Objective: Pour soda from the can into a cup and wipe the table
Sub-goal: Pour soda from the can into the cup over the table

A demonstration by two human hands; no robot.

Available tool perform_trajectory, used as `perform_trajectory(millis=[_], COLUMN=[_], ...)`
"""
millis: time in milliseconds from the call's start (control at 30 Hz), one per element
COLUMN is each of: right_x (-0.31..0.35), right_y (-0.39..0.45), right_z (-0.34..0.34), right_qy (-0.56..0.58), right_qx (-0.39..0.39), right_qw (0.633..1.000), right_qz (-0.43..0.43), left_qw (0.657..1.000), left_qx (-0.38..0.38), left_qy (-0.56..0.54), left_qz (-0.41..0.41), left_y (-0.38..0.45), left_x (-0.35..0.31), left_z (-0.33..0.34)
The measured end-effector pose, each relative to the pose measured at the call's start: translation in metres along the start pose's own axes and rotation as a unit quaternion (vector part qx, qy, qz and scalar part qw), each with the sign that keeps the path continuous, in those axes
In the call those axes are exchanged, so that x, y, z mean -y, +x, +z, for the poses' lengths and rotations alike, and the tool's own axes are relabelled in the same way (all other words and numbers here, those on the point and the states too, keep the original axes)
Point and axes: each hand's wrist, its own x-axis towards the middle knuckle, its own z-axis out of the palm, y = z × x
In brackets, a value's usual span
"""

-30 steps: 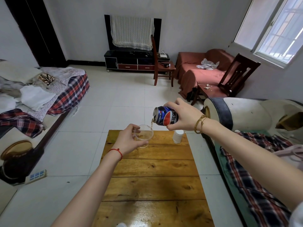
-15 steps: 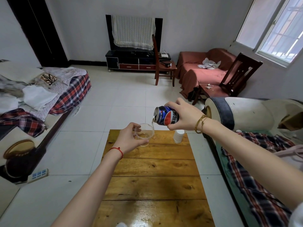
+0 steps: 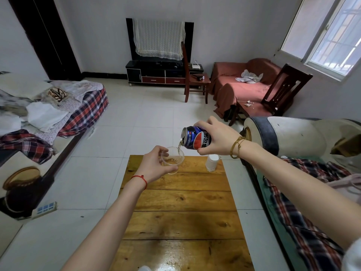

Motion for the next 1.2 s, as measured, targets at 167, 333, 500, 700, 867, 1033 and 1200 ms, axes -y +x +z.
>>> perform_trajectory(millis=[167,333,500,700,867,1033,1200], right_x=[-0.001,-0.003,-0.004,-0.006,-0.008,-0.007,-0.006], right_y=[-0.001,-0.002,-0.002,-0.003,-0.004,-0.005,-0.007], right_z=[0.0,-0.002,-0.003,-0.004,-0.005,-0.007,-0.007], right_qy=[-0.004,-0.004,-0.006,-0.008,-0.008,-0.009,-0.009], right_qx=[0.003,0.007,0.007,0.008,0.006,0.006,0.004], right_qw=[1.0,1.0,1.0,1.0,1.0,1.0,1.0], right_qz=[-0.004,-0.004,-0.005,-0.002,0.003,0.004,0.002], left_qw=[1.0,1.0,1.0,1.0,1.0,1.0,1.0], left_qx=[0.002,0.005,0.009,0.008,0.006,0.005,0.004], left_qy=[0.005,0.002,0.004,0.008,0.008,0.011,0.016], left_qz=[0.003,-0.001,-0.004,-0.005,-0.004,-0.003,-0.001], left_y=[0.0,-0.002,-0.002,-0.001,-0.002,-0.002,-0.002], left_x=[-0.003,-0.005,-0.007,-0.009,-0.01,-0.011,-0.012], left_z=[0.002,0.004,0.005,0.005,0.004,0.004,0.005])
